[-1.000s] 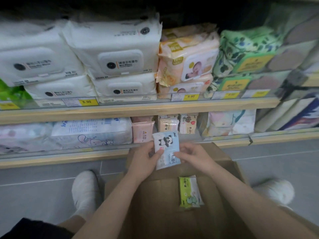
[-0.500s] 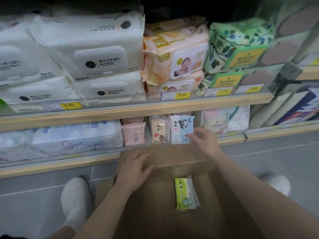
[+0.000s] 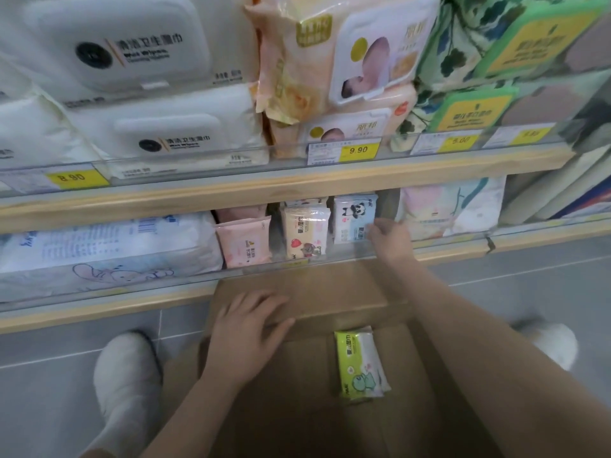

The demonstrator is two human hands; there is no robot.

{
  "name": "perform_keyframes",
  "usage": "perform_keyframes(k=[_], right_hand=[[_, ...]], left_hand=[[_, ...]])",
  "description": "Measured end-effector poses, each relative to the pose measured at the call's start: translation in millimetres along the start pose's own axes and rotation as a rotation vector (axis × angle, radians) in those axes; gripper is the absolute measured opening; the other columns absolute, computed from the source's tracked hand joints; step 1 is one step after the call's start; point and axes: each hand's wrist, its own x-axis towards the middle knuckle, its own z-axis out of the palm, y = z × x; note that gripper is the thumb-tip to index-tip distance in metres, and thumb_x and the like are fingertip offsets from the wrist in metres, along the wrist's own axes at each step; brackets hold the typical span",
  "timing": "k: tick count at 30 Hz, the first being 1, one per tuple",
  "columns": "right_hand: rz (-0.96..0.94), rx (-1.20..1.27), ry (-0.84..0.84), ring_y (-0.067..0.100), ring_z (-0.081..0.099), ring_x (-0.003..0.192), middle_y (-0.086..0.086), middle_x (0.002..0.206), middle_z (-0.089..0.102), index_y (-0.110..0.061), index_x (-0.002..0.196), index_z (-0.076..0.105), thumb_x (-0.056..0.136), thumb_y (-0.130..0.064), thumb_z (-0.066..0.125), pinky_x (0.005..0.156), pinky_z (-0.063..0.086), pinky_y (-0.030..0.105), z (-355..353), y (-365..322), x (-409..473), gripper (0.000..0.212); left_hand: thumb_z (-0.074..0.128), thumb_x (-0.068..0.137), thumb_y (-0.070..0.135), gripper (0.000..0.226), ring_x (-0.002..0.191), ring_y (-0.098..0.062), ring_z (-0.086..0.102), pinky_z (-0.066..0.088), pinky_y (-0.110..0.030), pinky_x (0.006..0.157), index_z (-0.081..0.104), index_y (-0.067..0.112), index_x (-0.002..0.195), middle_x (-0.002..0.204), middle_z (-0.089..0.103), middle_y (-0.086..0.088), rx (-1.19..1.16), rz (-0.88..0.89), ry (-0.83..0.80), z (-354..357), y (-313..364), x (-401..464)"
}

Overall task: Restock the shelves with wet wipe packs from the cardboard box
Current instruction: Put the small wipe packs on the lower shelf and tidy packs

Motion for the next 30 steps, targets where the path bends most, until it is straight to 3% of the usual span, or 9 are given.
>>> perform_keyframes(k=[2,4,7,13,17,20,24,28,30], right_hand=[[0.001,-0.011,-0.034,0.030,0.054,0.079,0.018,0.080,0.060,0.004,0.083,0.058,0.095,-0.019,0.047,0.063,0.034,0.031,-3,-1,-1,0.029],[-0.002,-0.022,-0.072,0.035,0.058,0.102,0.023,0.107,0.065,0.006,0.108,0.060,0.096,-0.022,0.048,0.080,0.042,0.032,-9,-3,-5,0.033],[-0.018,-0.016,-0.099,0.027,0.051,0.122,0.013,0.133,0.056,-0.002,0.131,0.051,0.096,-0.024,0.050,0.091,0.034,0.020,-23,-6,-23,0.041],[-0.148,0.069,-0.029,0.012,0.058,0.095,0.000,0.106,0.063,-0.010,0.119,0.061,0.095,-0.017,0.053,0.074,0.038,0.012,-50,-5,-94,0.026],[-0.202,0.152,-0.017,0.014,0.062,0.082,0.002,0.088,0.068,-0.021,0.097,0.064,0.092,-0.010,0.056,0.068,0.046,0.013,-52,23,-150,0.014],[-0.089,0.139,-0.066,0.012,0.063,0.077,0.000,0.082,0.068,-0.020,0.087,0.065,0.090,-0.014,0.059,0.065,0.048,0.016,-38,53,-174,0.009],[0.147,0.093,-0.127,0.017,0.065,0.083,0.000,0.086,0.068,-0.011,0.094,0.069,0.091,-0.018,0.060,0.066,0.049,0.021,-8,96,-184,0.012],[0.314,0.010,-0.179,0.014,0.060,0.077,0.004,0.089,0.066,-0.006,0.105,0.067,0.090,-0.022,0.061,0.050,0.037,0.006,17,122,-180,0.022],[0.352,-0.016,-0.193,0.016,0.061,0.086,0.005,0.098,0.067,-0.007,0.110,0.064,0.088,-0.027,0.065,0.050,0.035,0.008,33,131,-175,0.030]], left_hand=[[0.038,0.086,0.057,0.042,0.106,-0.015,0.057,0.046,-0.035,0.081,0.063,0.035,0.113,0.114,0.062,0.011,0.007,0.005,0.002,-1,2,0],[0.038,0.086,0.056,0.042,0.105,-0.016,0.057,0.046,-0.035,0.079,0.063,0.035,0.113,0.114,0.062,0.011,0.020,-0.001,0.001,0,4,0],[0.035,0.086,0.055,0.044,0.105,-0.019,0.057,0.045,-0.036,0.082,0.061,0.035,0.115,0.114,0.062,0.009,0.033,-0.022,-0.011,0,8,-3],[0.027,0.089,0.041,0.047,0.110,-0.024,0.054,0.040,-0.043,0.093,0.058,0.025,0.121,0.120,0.059,0.002,0.066,-0.024,-0.016,4,33,-8],[0.048,0.089,0.034,0.041,0.114,-0.027,0.052,0.037,-0.047,0.101,0.055,0.017,0.125,0.124,0.057,-0.004,0.137,-0.005,0.006,12,46,-15],[0.063,0.083,0.031,0.053,0.119,-0.027,0.050,0.035,-0.048,0.104,0.049,0.016,0.131,0.130,0.054,-0.007,0.195,0.020,-0.004,15,46,-20],[0.065,0.081,0.033,0.065,0.122,-0.027,0.047,0.035,-0.049,0.105,0.042,0.013,0.138,0.134,0.051,-0.009,0.270,0.077,0.001,20,39,-22],[0.063,0.082,0.032,0.064,0.123,-0.025,0.045,0.031,-0.047,0.106,0.042,0.014,0.139,0.135,0.050,-0.008,0.300,0.083,0.045,29,34,-21],[0.062,0.082,0.032,0.061,0.122,-0.024,0.043,0.029,-0.045,0.105,0.043,0.013,0.138,0.134,0.050,-0.008,0.307,0.084,0.084,34,33,-20]])
